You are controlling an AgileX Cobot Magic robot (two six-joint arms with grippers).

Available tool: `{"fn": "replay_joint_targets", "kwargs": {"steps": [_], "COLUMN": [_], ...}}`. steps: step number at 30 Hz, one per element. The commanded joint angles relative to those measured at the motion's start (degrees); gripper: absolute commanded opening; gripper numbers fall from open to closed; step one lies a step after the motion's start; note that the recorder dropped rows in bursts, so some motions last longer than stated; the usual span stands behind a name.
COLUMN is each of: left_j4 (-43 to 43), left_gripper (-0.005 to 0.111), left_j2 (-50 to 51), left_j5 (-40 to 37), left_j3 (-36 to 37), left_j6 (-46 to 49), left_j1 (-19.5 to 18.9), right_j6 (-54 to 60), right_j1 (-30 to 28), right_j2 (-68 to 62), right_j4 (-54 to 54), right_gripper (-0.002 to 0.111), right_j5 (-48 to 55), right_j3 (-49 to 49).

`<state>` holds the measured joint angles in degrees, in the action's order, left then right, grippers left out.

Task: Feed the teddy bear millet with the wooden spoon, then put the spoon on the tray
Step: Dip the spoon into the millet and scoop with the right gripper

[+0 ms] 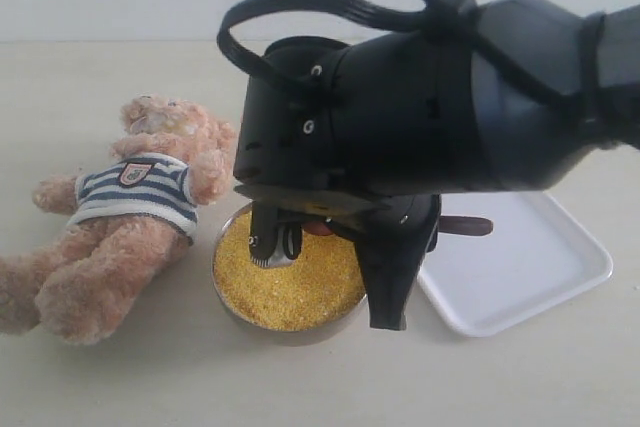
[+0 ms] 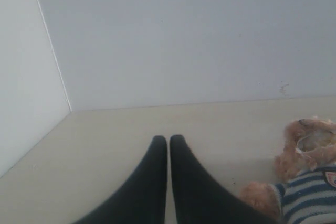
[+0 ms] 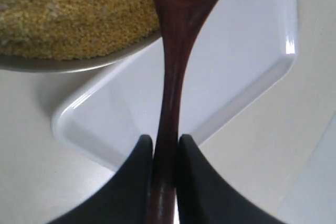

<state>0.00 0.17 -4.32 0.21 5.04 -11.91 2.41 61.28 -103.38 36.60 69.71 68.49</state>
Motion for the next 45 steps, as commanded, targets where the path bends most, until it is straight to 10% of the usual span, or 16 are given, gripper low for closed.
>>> {"fn": "replay_joint_targets", "kwargs": {"steps": [1,45], "left_j4": [0.0,0.0], "left_gripper": [0.004,0.004], "left_j2": [-0.2,-0.2], "left_j5": [0.0,-0.2], "left_j3": [-0.2,-0.2], "left_j6": [-0.3,-0.3], "left_j1": [0.5,0.5], "right_j6": [-3.2,-1.8], "right_j1": [-0.2,3.3], "right_j2": [-1.2,-4.6], "right_j4": [4.5,-5.9], "right_gripper": [0.000,0.000], "right_j5": [0.3,0.3], "right_j3": [0.1,0.1]}}
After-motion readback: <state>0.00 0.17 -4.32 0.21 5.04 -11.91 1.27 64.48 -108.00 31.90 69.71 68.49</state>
